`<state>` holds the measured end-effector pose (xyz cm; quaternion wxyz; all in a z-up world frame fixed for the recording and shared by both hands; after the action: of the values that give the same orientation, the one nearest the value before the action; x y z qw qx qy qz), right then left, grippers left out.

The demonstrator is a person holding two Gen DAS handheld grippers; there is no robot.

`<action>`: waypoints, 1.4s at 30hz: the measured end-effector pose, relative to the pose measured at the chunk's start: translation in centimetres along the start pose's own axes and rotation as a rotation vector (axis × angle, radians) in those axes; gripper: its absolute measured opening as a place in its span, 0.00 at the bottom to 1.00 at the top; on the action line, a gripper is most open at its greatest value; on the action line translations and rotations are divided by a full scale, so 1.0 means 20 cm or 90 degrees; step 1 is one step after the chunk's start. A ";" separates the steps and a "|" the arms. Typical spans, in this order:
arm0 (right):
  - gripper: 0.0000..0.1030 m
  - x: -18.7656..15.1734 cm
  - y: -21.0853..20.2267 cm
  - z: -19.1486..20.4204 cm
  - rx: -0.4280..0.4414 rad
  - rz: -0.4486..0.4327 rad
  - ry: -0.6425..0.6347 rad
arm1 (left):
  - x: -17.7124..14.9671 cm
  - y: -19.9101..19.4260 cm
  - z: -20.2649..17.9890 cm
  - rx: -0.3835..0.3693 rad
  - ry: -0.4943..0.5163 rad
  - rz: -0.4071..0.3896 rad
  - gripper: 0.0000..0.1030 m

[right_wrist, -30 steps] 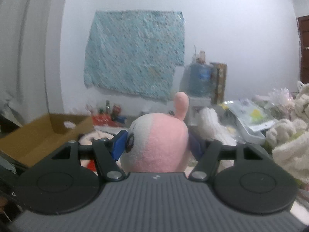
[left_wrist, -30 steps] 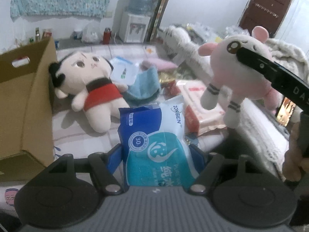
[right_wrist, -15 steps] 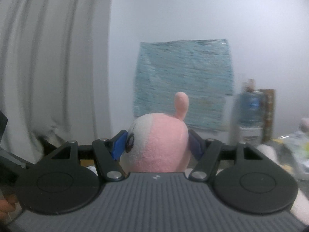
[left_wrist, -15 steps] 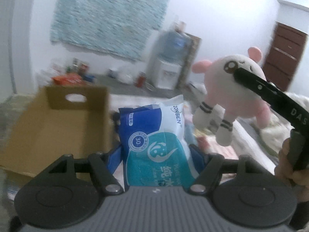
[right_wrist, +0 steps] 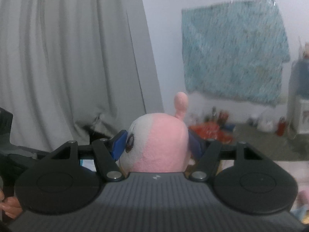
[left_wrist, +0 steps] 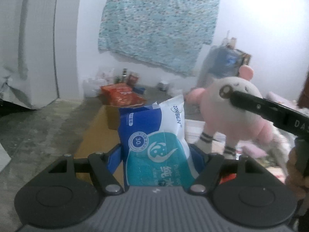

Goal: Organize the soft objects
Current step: 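Carry the wipes pack and pink bunny over the cardboard box with both tools, then lower both items into the box and open both tools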

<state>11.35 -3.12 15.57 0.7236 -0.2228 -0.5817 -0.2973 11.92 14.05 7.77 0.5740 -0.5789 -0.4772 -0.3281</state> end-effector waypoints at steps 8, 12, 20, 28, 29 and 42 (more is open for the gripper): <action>0.64 -0.29 0.59 -0.11 -0.005 0.149 0.059 | 0.06 0.50 0.25 0.048 0.030 0.055 0.72; 0.64 -0.48 0.87 -0.18 -0.007 0.231 0.099 | 0.01 0.78 0.36 0.058 0.051 0.116 0.72; 0.64 -0.78 1.31 -0.27 -0.010 0.335 0.151 | -0.16 1.19 0.49 0.114 0.140 0.215 0.72; 0.65 -1.01 1.59 -0.44 -0.025 0.403 0.166 | -0.28 1.39 0.51 0.130 0.187 0.260 0.72; 0.65 -1.03 1.61 -0.46 -0.026 0.408 0.168 | -0.29 1.40 0.52 0.132 0.187 0.265 0.72; 0.68 -1.22 1.74 -0.54 -0.029 0.453 0.206 | -0.30 1.53 0.53 0.146 0.223 0.261 0.63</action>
<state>39.51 19.00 -9.85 0.8589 -0.3766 -0.3395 -0.0719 36.57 26.94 -9.89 0.7639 -0.5289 -0.2778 -0.2440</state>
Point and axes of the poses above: each gripper's, at about its wrist camera, not at the fingertips, and y roughly the way its jaws point, z to its left, x to its top, the point moved 8 cm from there along y, roughly the way its jaws point, and after that the axes turned 15 degrees about -z, right-handed, at the moved point
